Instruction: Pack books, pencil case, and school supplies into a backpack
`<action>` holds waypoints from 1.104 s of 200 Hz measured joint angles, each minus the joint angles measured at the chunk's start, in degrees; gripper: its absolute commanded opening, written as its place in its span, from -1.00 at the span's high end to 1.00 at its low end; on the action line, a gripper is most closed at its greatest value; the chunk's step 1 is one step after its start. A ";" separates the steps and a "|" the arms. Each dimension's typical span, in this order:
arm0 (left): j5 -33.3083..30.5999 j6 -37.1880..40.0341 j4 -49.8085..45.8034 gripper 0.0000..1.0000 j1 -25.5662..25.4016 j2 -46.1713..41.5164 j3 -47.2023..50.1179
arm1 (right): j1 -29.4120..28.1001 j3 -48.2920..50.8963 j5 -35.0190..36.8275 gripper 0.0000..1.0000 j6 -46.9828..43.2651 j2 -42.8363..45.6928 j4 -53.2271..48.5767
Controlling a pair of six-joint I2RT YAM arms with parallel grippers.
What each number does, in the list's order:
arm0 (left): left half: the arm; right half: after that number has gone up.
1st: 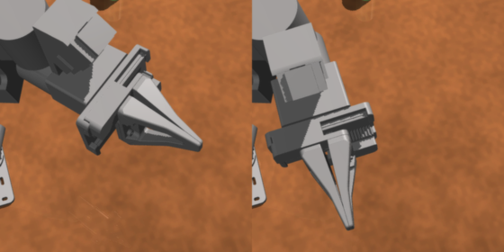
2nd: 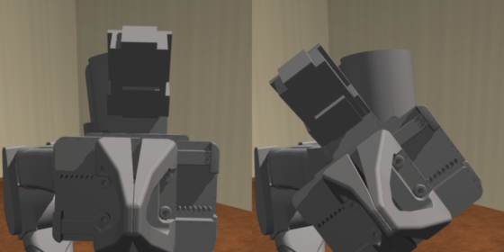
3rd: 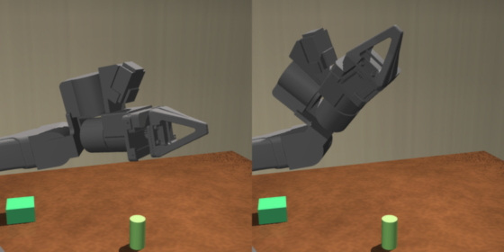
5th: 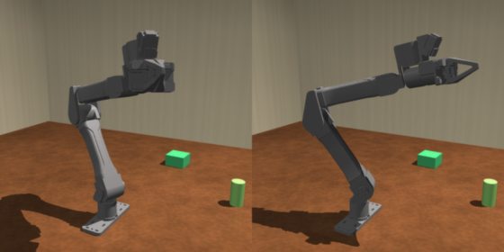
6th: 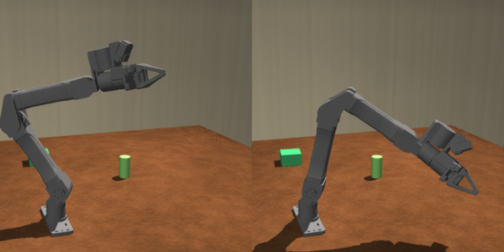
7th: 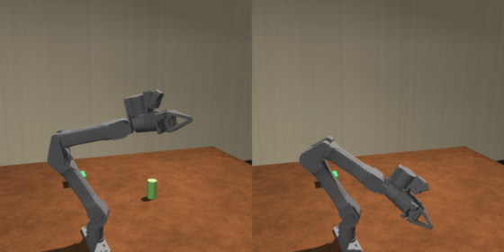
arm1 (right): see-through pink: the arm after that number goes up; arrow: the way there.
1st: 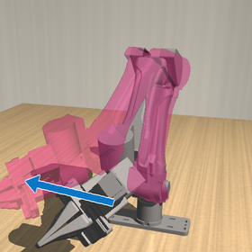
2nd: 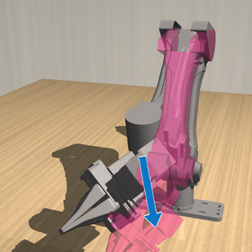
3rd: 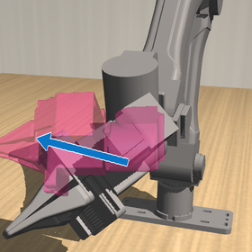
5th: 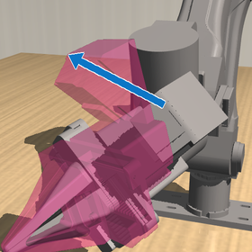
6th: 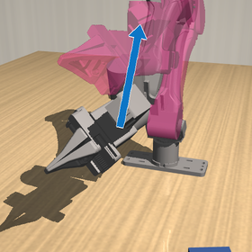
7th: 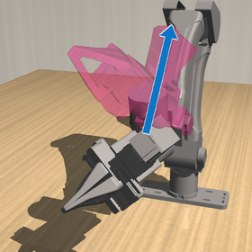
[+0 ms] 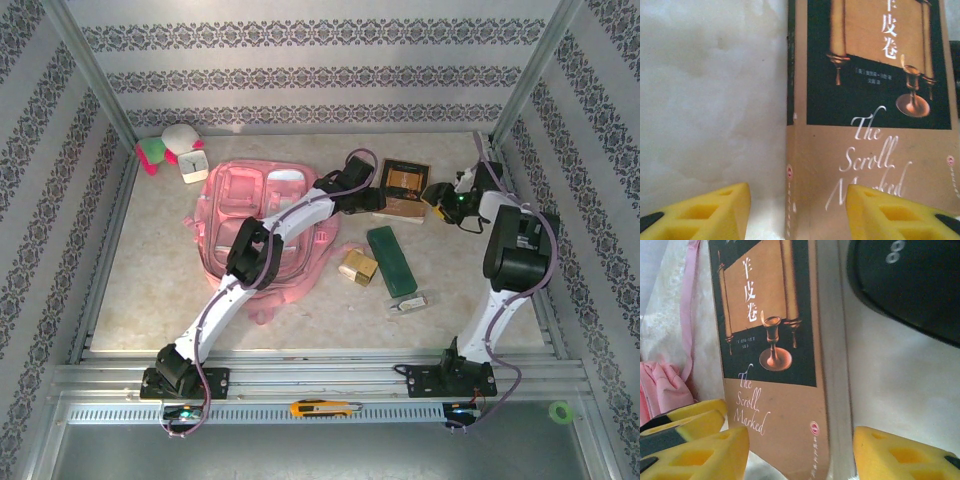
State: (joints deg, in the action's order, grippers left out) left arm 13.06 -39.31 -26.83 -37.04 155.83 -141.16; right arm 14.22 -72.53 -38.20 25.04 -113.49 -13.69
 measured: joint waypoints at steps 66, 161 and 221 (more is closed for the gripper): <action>2.12 -1.75 0.66 0.01 0.00 1.75 -2.97 | -1.66 -4.26 0.42 -0.04 -1.09 -4.24 -4.28; 4.92 -4.74 4.13 0.02 -0.42 1.99 -2.97 | -2.05 -4.11 -1.79 0.01 -1.25 -4.79 -4.39; 8.22 -6.01 7.63 0.03 -0.48 1.99 -2.97 | -1.99 -2.93 -5.14 0.08 0.09 -5.16 -3.15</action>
State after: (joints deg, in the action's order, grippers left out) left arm 21.28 -45.32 -19.20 -37.52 157.82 -144.14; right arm 12.23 -75.46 -43.33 25.12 -118.65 -16.84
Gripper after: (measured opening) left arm 0.488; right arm 0.469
